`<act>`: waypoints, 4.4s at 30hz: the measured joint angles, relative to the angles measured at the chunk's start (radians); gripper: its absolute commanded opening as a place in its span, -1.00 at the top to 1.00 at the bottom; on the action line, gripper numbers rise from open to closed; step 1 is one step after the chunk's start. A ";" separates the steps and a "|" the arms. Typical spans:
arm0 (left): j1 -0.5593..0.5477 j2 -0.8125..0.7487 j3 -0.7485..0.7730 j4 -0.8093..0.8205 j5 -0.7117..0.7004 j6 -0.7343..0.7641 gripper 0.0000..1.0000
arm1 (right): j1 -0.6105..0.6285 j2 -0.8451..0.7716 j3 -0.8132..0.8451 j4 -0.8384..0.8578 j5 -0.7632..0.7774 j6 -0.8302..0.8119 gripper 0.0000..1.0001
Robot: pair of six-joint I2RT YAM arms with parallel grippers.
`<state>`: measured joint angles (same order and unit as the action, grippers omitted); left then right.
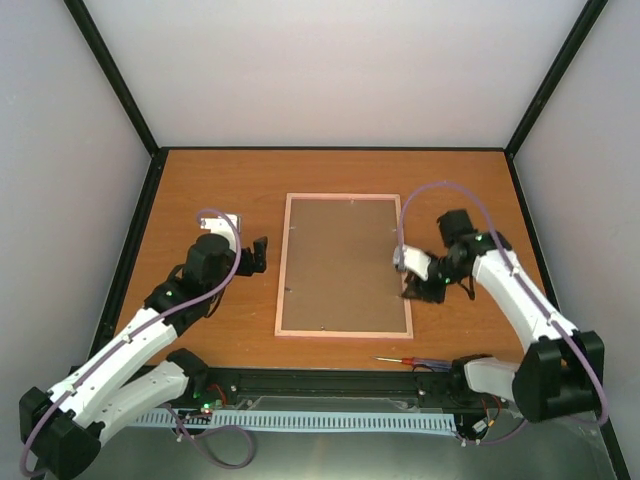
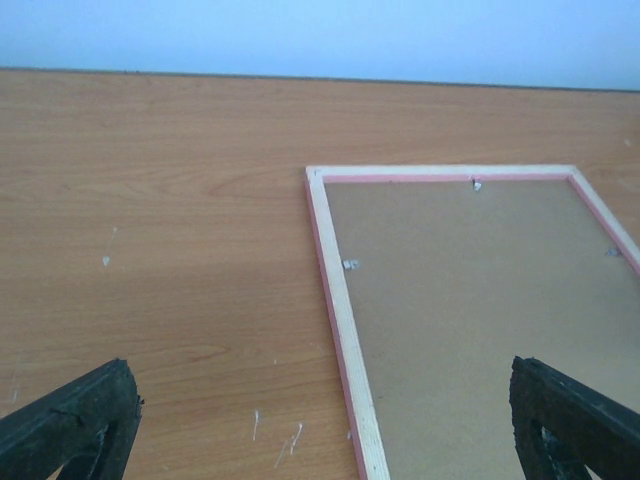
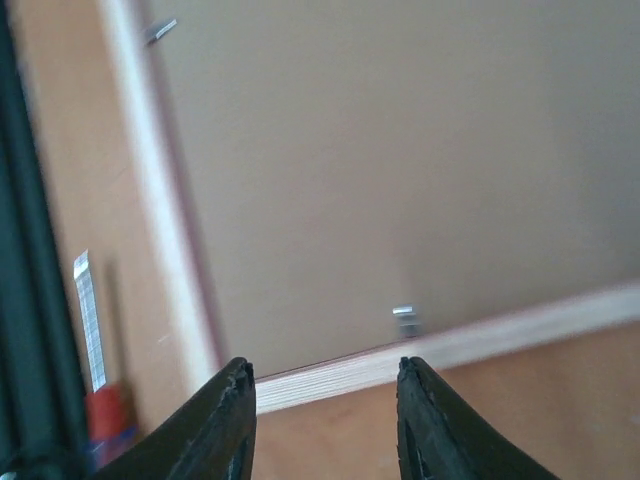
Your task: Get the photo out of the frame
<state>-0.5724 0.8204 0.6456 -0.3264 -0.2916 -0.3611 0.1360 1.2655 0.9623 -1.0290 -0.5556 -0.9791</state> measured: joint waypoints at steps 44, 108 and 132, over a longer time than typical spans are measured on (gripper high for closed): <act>0.050 -0.089 -0.060 0.053 -0.253 0.121 -0.99 | 0.885 0.229 -0.201 0.113 0.337 0.295 0.94; -0.164 0.346 -0.050 0.554 0.747 -0.003 0.14 | 0.285 0.360 0.425 0.232 -0.530 0.705 0.94; -0.166 0.521 -0.002 0.746 0.873 -0.082 0.53 | 0.298 0.356 0.409 0.233 -0.565 0.652 0.94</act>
<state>-0.7387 1.3415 0.6434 0.4194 0.5816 -0.4427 0.4339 1.6215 1.3716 -0.7956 -1.1206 -0.3267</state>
